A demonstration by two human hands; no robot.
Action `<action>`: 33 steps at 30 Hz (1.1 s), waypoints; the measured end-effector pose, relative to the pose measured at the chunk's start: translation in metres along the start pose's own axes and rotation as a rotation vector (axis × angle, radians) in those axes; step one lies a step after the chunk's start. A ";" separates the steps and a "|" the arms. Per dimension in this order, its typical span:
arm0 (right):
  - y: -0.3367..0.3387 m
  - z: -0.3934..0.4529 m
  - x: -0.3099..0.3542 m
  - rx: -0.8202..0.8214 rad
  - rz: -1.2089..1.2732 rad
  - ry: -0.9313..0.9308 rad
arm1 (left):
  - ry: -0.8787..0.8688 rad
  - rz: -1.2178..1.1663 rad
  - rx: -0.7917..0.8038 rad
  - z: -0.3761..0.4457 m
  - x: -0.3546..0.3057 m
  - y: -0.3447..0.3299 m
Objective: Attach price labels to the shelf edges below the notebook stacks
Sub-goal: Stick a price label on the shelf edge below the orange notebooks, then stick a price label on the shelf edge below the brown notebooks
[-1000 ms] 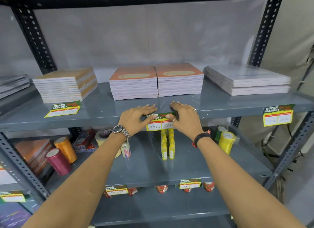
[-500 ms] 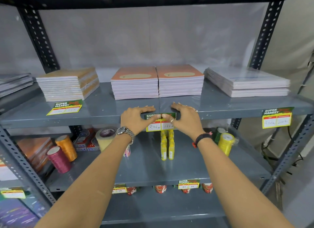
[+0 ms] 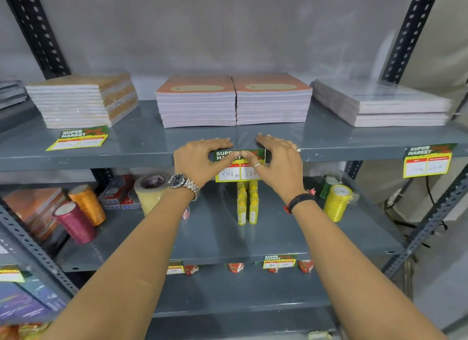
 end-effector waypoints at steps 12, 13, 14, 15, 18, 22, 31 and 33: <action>0.001 -0.002 0.012 0.295 0.038 -0.103 | -0.140 -0.011 0.595 -0.010 0.011 -0.005; 0.001 -0.002 0.006 0.359 0.034 -0.143 | -0.148 -0.065 0.625 -0.013 0.013 0.001; 0.006 0.000 -0.001 0.399 0.030 -0.187 | -0.143 -0.113 0.601 -0.014 0.016 0.013; 0.007 0.001 0.001 0.417 0.042 -0.241 | -0.140 -0.125 0.540 -0.012 0.030 0.032; -0.002 0.015 0.027 0.280 0.021 -0.374 | -0.036 0.019 0.310 -0.002 0.116 0.105; -0.040 0.039 0.108 0.085 0.042 -0.354 | 0.233 0.298 0.189 0.006 0.241 0.180; -0.186 0.064 0.283 0.353 0.241 -0.266 | 0.417 0.135 0.302 0.010 0.334 0.191; -0.198 0.069 0.283 0.334 0.227 -0.321 | 0.423 0.045 0.292 0.009 0.334 0.187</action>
Point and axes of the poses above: each hand's wrist, its own z-axis towards the middle knuckle, its own y-axis out of the back of the hand, x = y × z, the point moved 9 cm from there along z, towards the middle knuckle, and after that the axes turned 1 degree about z, right-handed, at the moved point
